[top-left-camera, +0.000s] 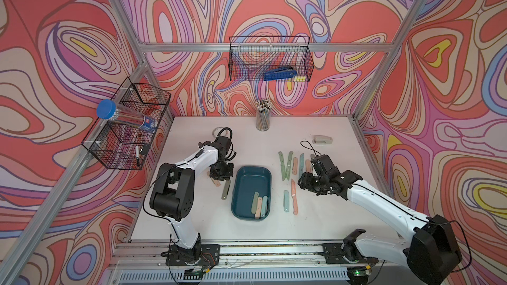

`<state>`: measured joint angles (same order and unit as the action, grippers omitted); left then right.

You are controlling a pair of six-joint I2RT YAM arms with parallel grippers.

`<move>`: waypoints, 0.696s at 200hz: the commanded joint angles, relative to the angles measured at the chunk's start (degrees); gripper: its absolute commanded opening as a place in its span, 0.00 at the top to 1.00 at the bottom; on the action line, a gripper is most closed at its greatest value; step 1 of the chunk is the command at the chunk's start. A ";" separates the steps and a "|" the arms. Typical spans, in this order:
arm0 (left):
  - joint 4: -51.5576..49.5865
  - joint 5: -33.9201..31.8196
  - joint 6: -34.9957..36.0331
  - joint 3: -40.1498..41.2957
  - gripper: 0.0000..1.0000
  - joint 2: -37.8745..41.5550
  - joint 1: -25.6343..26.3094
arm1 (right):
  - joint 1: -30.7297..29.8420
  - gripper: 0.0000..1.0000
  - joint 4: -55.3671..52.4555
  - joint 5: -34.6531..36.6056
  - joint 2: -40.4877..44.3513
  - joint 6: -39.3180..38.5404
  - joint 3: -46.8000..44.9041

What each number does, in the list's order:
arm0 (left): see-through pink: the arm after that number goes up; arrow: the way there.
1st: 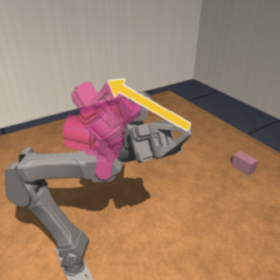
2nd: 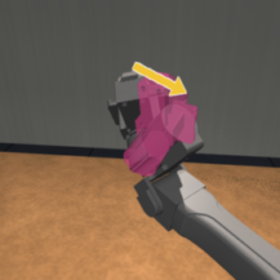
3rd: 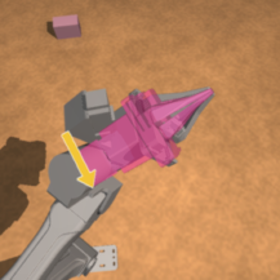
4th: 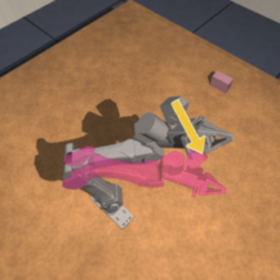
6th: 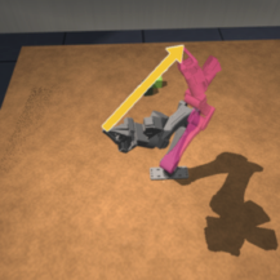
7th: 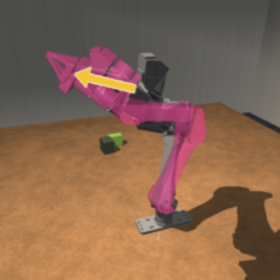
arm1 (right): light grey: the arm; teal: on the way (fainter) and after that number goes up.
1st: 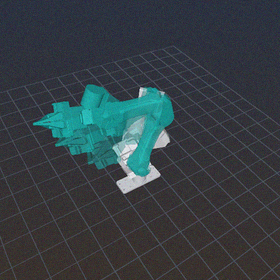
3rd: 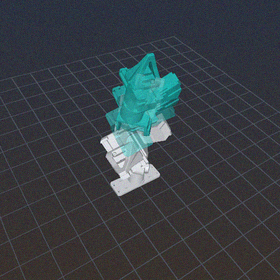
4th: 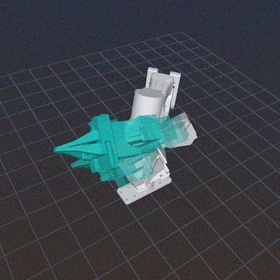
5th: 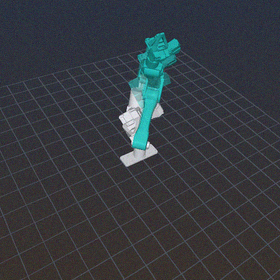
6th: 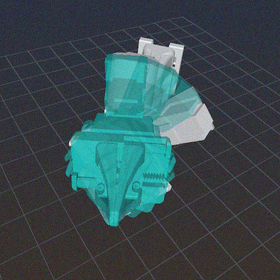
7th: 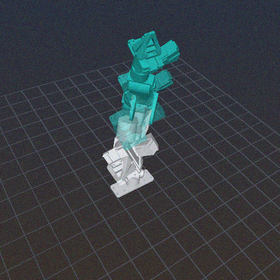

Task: Take the fruit knife out of the storage box
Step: Place the fruit knife at the center of the board.

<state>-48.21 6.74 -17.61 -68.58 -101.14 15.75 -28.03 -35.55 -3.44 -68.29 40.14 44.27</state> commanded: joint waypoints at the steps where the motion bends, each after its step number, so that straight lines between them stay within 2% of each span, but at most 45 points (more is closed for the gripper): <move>1: -1.12 -1.82 0.07 -1.23 0.73 1.99 0.05 | 0.36 0.40 0.13 0.11 0.38 0.44 -0.38; 20: -0.71 -2.67 -0.19 -0.84 0.65 5.13 0.00 | 0.39 0.40 -0.09 0.07 0.40 0.32 -0.11; 33: 0.26 -2.48 -0.53 0.11 0.52 8.54 0.07 | 0.39 0.40 -0.13 -0.04 0.61 0.23 0.16; 57: 3.27 0.07 -0.85 2.60 0.33 17.87 0.01 | 0.35 0.40 -0.18 -1.25 0.62 -0.49 1.33; 72: 5.70 1.81 -1.40 4.78 0.26 25.14 0.07 | 0.24 0.40 -0.40 -1.96 0.31 -1.06 2.38; 110: 9.09 7.61 -3.07 11.50 0.15 39.58 0.12 | -2.17 0.40 -1.87 -2.58 -1.82 -2.15 6.72; 139: 7.72 9.42 -3.79 15.61 0.14 46.21 1.84 | -10.05 0.40 -4.29 1.99 -7.10 -0.45 13.40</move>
<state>-40.10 12.82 -20.14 -56.49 -58.39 16.19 -32.49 -37.82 -4.67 -71.53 39.07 52.58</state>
